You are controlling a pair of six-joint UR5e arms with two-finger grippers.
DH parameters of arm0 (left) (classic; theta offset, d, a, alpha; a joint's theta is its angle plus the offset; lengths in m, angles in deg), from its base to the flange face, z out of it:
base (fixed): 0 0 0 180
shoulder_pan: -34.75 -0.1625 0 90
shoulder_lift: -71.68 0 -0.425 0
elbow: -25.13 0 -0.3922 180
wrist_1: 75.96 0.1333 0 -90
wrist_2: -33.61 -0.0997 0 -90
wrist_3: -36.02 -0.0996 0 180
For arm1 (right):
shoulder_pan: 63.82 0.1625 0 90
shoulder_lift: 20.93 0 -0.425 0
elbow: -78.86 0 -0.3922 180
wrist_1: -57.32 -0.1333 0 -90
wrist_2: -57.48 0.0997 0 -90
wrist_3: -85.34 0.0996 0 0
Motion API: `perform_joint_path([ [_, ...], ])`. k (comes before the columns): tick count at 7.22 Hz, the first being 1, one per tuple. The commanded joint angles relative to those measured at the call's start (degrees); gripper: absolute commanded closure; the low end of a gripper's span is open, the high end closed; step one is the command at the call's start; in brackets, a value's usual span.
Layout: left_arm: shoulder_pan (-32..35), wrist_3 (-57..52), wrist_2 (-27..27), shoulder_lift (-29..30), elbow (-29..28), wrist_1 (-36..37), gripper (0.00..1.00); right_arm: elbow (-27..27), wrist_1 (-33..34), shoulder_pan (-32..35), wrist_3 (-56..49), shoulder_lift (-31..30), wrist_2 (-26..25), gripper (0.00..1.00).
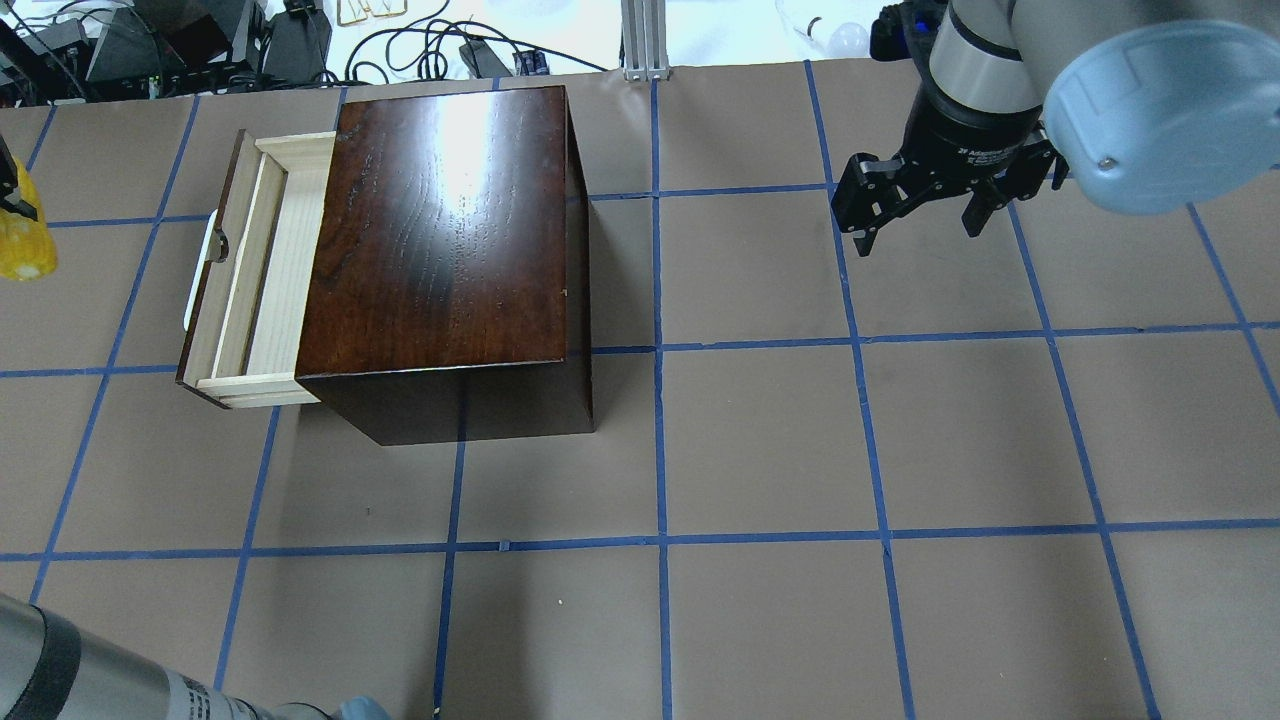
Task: Open drawer and put corn inside
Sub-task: 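Lift the corn and carry it over the open drawer with the left gripper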
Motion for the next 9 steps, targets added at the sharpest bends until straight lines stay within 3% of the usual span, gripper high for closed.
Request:
perform_joint_path([
  [1,3.39,0.12,-0.04,-1.44,-1.36,-1.70,1.00,0.00,0.00,0.07,-0.09,0.00,0.00,0.00],
  [5,13.31,-0.15,-0.13,-2.32,0.21,-2.92,1.00,0.00,0.00,0.07,0.00,0.00,0.09,0.00],
  [6,16.21,-0.93,-2.22,-2.50,2.05,-2.84,1.00,0.00,0.00,0.07,0.00,0.00,0.09,0.00],
  [7,18.67,-3.81,-6.07,-2.76,3.89,-2.14,1.00,0.00,0.00,0.07,0.00,0.00,0.09,0.00],
  [9,19.49,-11.45,-6.11,-2.86,6.80,-1.96,1.00,0.00,0.00,0.06,0.00,0.00,0.00,0.00],
])
